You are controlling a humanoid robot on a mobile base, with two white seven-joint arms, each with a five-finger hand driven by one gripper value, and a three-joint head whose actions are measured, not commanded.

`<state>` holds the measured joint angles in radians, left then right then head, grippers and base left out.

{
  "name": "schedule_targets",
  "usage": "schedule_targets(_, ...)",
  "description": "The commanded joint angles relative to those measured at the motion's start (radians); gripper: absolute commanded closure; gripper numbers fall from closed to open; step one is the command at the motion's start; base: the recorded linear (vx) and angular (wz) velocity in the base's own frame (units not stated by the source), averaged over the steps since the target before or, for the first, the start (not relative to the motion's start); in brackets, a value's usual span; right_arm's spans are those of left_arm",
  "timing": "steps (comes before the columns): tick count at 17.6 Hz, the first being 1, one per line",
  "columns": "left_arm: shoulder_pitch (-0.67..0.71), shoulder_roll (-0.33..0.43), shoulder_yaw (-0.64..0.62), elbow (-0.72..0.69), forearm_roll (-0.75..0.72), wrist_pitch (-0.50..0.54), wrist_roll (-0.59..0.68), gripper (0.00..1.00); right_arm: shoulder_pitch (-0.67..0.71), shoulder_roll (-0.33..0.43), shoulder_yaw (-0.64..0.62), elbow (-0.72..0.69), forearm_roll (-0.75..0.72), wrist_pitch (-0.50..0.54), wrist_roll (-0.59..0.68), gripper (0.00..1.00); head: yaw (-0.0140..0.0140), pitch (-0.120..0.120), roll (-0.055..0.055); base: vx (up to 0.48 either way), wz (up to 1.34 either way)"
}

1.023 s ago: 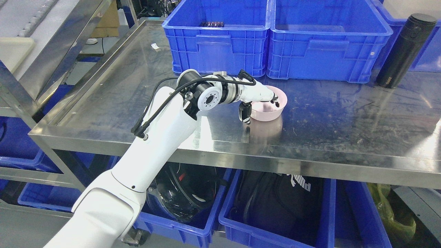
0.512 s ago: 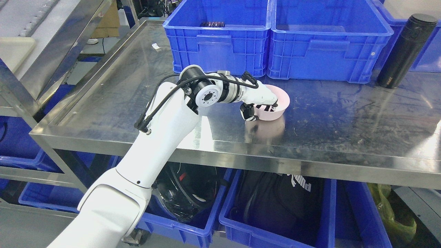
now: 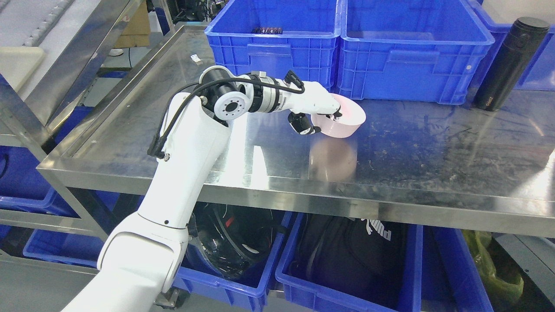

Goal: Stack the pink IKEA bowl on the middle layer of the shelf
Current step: 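Lift the pink bowl off the table with the left hand, then hold the pink bowl raised in the left hand while driving to the shelf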

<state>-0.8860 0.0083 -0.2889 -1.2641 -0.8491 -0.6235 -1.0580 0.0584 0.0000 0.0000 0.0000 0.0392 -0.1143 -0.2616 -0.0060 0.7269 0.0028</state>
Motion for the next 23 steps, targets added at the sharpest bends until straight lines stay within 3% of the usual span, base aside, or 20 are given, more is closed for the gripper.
schedule_targets(1, 0.028, 0.009, 0.322, -0.095, 0.091, -0.112, 0.012, 1.0, 0.0, -0.017, 0.005, -0.017, -0.001, -0.001, -0.001, 0.0, 0.0, 0.0, 0.0, 0.0, 0.0)
schedule_targets(5, 0.088, 0.009, 0.324, -0.182, 0.198, -0.162, 0.029, 1.0, 0.0, -0.017, 0.005, -0.017, 0.001, -0.001, -0.001, 0.0, 0.0, 0.0, 0.0, 0.003, 0.1)
schedule_targets(14, 0.116, 0.009, 0.215, -0.192, 0.246, -0.162, 0.072, 0.99, 0.0, -0.017, 0.005, -0.017, -0.001, -0.001, -0.001, 0.0, 0.0, 0.0, 0.0, -0.007, 0.31)
schedule_targets(23, 0.116, 0.009, 0.177, -0.21, 0.262, -0.162, 0.076, 0.98, 0.0, -0.017, 0.005, -0.017, 0.001, -0.001, -0.001, 0.0, 0.0, 0.0, 0.0, 0.028, 1.27)
